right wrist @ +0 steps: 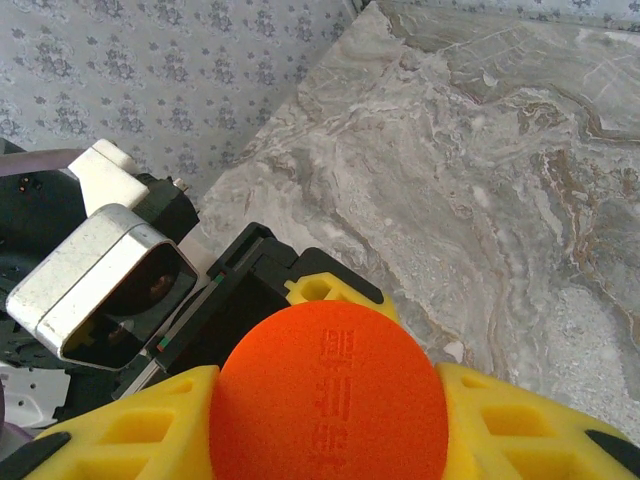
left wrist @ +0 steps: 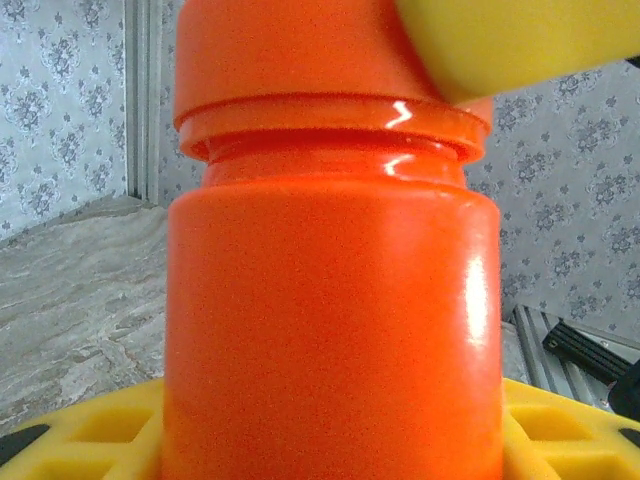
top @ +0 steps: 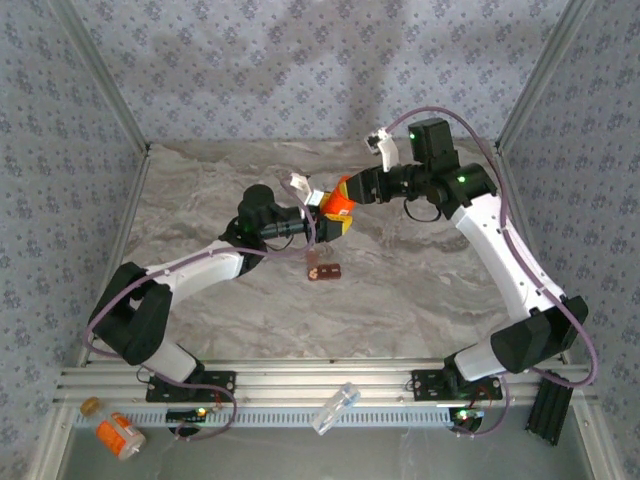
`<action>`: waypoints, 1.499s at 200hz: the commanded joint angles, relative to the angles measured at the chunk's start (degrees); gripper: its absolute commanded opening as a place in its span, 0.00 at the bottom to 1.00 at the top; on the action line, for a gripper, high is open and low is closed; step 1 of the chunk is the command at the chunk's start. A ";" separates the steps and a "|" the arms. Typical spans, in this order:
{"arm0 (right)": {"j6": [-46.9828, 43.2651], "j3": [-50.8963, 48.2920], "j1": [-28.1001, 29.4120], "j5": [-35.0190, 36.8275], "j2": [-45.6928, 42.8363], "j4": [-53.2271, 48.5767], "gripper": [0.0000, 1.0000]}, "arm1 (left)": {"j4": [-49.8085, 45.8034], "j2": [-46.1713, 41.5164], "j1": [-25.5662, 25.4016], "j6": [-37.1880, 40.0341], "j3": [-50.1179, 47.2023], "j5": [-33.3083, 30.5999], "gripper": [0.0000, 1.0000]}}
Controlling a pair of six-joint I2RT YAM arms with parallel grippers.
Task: Sort the pills into containers
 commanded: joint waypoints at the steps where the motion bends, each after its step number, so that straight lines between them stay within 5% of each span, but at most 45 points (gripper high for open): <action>1: 3.75 -3.92 0.66 -1.58 -0.63 3.44 0.36 | 5.73 -2.42 -0.42 -0.48 0.74 0.62 0.00; 38: 11.49 -10.51 2.02 0.18 -2.86 12.39 0.34 | 10.22 -1.69 -0.46 -3.24 0.29 -0.07 0.00; 140: 18.83 -6.84 8.28 8.60 0.49 8.09 0.33 | 5.41 -1.91 -0.92 1.87 1.59 -2.45 0.00; 240: 26.73 -2.84 13.49 20.66 5.30 2.83 0.33 | -9.34 -3.01 -5.58 18.18 4.10 -16.00 0.00; 300: 28.44 -3.62 14.54 21.23 6.08 4.66 0.32 | -6.52 -2.60 -6.03 17.58 3.07 -18.26 0.00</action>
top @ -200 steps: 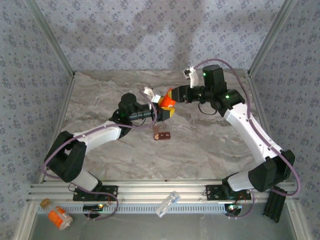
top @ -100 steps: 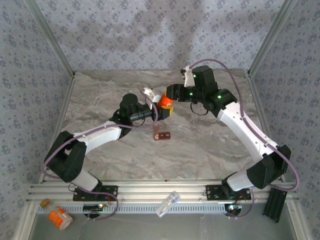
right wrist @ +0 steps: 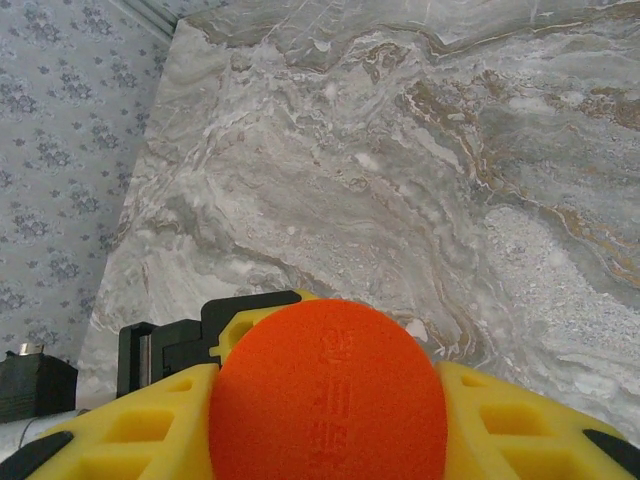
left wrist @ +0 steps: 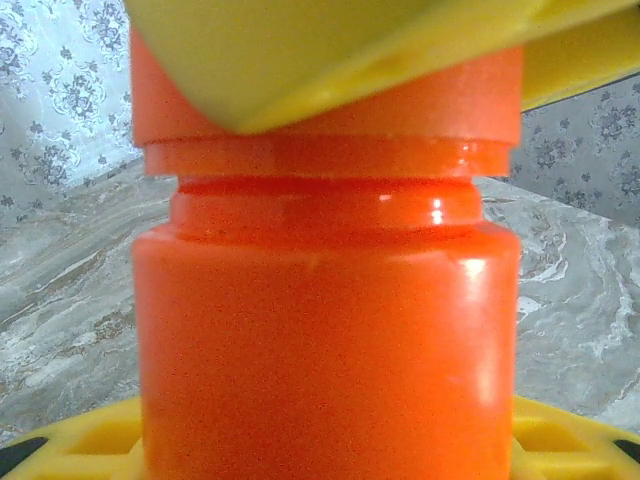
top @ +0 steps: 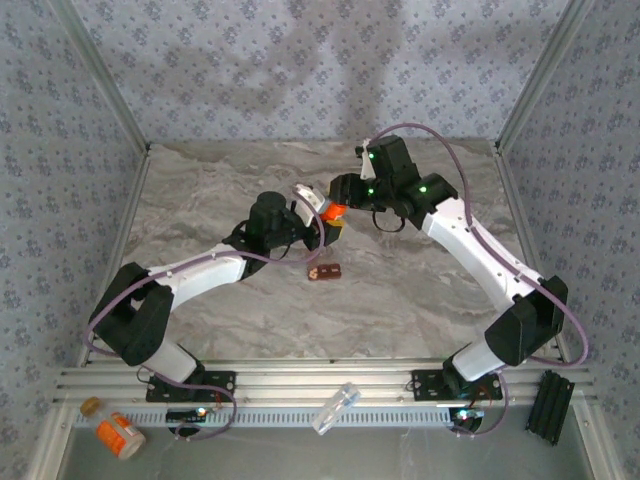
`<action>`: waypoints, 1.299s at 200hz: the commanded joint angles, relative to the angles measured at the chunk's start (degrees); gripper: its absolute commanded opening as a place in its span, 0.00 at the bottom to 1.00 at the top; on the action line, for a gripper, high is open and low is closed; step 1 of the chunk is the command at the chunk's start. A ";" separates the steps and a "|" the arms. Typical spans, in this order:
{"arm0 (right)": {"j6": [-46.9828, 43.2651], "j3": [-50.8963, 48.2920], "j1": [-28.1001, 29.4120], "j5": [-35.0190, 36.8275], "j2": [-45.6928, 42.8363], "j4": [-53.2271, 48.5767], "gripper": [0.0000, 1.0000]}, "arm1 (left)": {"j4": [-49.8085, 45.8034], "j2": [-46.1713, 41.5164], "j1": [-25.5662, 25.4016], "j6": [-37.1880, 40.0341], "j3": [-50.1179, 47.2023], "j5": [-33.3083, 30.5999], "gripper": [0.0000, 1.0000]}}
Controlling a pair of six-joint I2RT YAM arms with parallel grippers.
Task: Sort the pills into containers
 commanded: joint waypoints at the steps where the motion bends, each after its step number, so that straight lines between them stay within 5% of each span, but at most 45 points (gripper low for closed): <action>1: 2.95 0.14 4.41 -4.62 2.23 -0.02 0.32 | 7.30 -2.59 -3.68 4.36 4.02 1.07 0.00; 79: 11.55 -4.05 4.68 -5.96 0.92 7.87 0.32 | 11.83 -1.37 -4.19 1.31 3.70 0.13 0.00; 145: 10.09 -3.27 4.43 -5.25 -0.67 5.01 0.36 | 11.04 -0.90 -4.17 1.54 3.68 -0.52 0.00; 217: 6.83 -0.66 1.02 -5.46 -3.14 3.05 0.60 | 14.71 -0.11 -2.55 -2.91 2.77 0.43 0.00; 260: 3.89 2.66 -0.03 -5.39 -5.61 1.32 0.86 | 19.50 0.59 -0.66 -6.46 1.44 3.76 0.00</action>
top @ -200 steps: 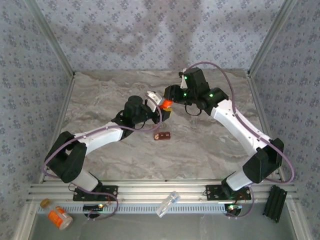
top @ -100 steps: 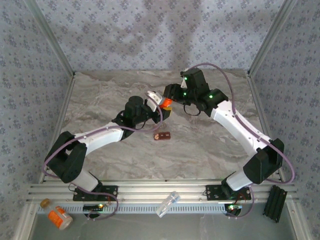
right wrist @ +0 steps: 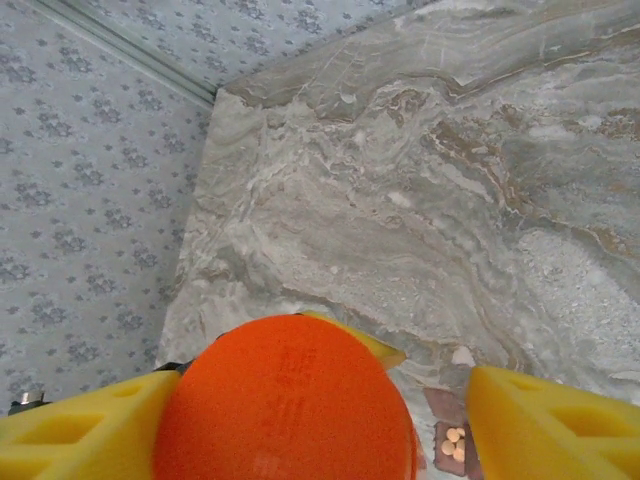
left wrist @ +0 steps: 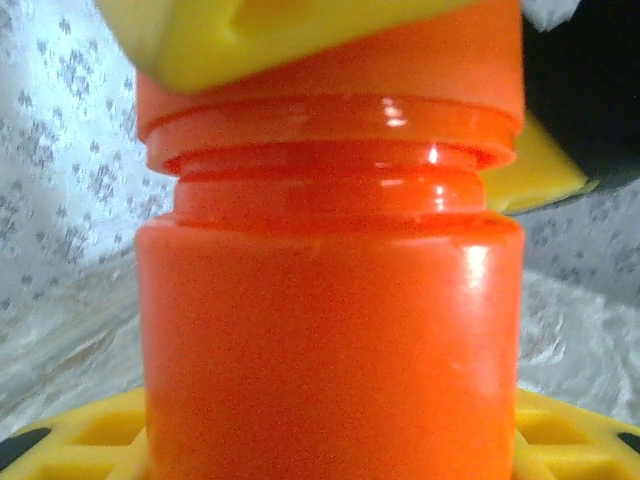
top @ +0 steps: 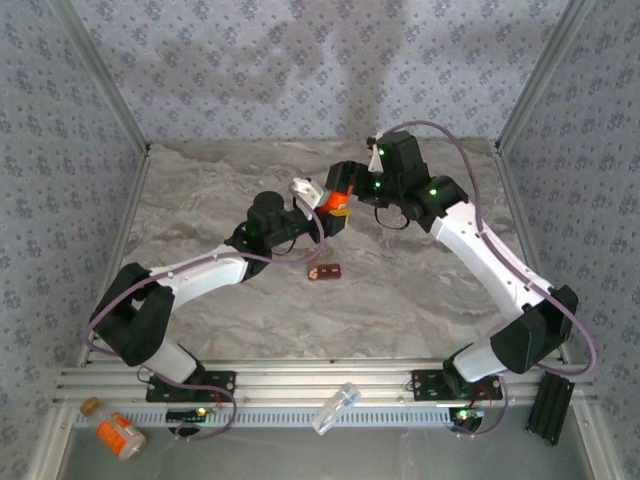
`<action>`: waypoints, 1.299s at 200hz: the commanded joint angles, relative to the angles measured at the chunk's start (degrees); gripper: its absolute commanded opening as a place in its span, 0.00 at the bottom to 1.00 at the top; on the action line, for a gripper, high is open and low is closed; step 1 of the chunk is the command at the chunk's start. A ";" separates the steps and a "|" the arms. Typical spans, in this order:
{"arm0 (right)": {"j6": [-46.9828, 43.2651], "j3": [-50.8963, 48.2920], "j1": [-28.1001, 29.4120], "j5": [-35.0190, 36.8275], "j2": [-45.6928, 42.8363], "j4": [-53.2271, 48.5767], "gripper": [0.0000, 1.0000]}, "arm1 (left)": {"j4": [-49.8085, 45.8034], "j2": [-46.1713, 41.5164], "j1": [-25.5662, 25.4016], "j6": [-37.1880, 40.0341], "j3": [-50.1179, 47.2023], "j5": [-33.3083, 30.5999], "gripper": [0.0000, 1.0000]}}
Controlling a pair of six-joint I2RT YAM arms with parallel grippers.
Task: Sort the pills into containers
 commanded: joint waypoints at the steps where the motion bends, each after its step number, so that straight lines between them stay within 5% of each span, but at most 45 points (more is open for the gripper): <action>1: -3.10 2.86 1.27 -4.91 -2.49 -2.37 0.86 | 8.18 0.50 0.35 -2.08 1.41 4.92 0.00; 63: -9.31 -0.43 -1.10 -4.50 -10.35 2.09 0.93 | 11.36 0.50 2.87 -6.20 1.21 11.50 0.00; 98: -14.04 -1.64 -4.27 -12.32 -13.12 6.48 0.93 | 13.83 0.36 4.49 -9.44 0.95 15.24 0.00; 169: -28.68 0.18 -10.12 -28.46 -9.97 5.23 0.91 | 16.40 1.41 6.76 -17.16 3.70 26.97 0.00; 260: -28.57 2.63 -9.21 -30.77 -3.82 4.93 0.83 | 13.00 3.13 6.76 -17.59 6.73 31.07 0.00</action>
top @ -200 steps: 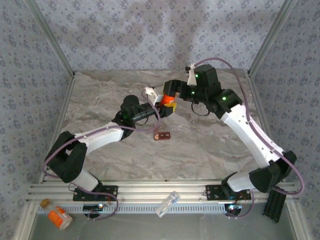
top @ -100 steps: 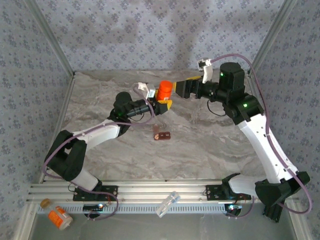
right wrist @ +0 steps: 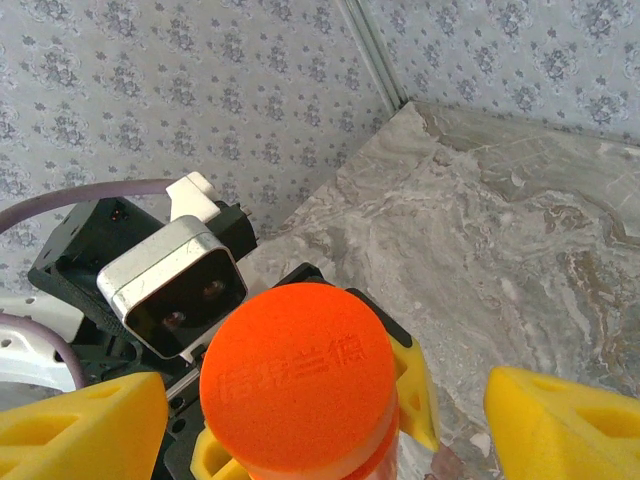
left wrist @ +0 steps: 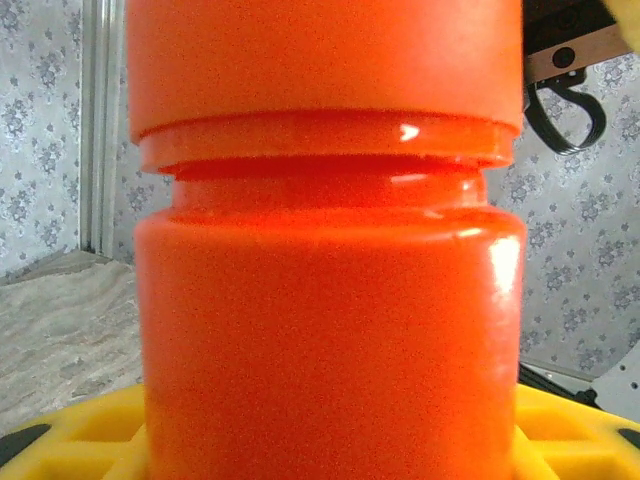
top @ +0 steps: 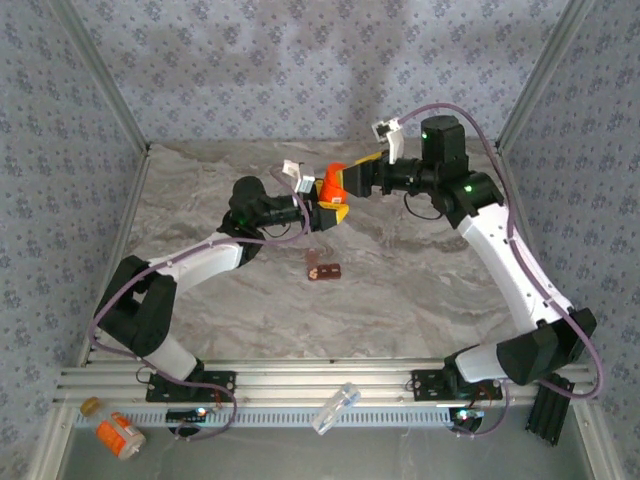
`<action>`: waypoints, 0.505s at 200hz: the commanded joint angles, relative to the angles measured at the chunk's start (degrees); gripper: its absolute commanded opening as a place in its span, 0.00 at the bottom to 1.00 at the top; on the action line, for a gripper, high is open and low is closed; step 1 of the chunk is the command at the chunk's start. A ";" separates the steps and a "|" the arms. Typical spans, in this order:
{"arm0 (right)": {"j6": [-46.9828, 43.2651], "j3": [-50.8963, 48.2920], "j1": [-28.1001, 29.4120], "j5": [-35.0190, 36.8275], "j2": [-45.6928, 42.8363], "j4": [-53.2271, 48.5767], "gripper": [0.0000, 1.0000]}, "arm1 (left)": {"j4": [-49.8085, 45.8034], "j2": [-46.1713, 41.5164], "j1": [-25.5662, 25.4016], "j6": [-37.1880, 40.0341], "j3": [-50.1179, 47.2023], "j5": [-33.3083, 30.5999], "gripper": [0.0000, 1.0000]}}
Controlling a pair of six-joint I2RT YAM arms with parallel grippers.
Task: Sort the pills into containers
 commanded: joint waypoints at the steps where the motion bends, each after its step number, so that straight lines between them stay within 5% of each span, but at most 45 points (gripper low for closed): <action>1: -1.35 2.23 0.63 -1.90 0.38 0.01 0.83 | 1.13 0.51 0.18 -0.52 2.77 2.22 0.00; 101: -0.94 2.78 2.10 -1.55 1.89 -0.18 0.61 | 0.87 1.15 0.14 -0.63 3.05 2.55 0.00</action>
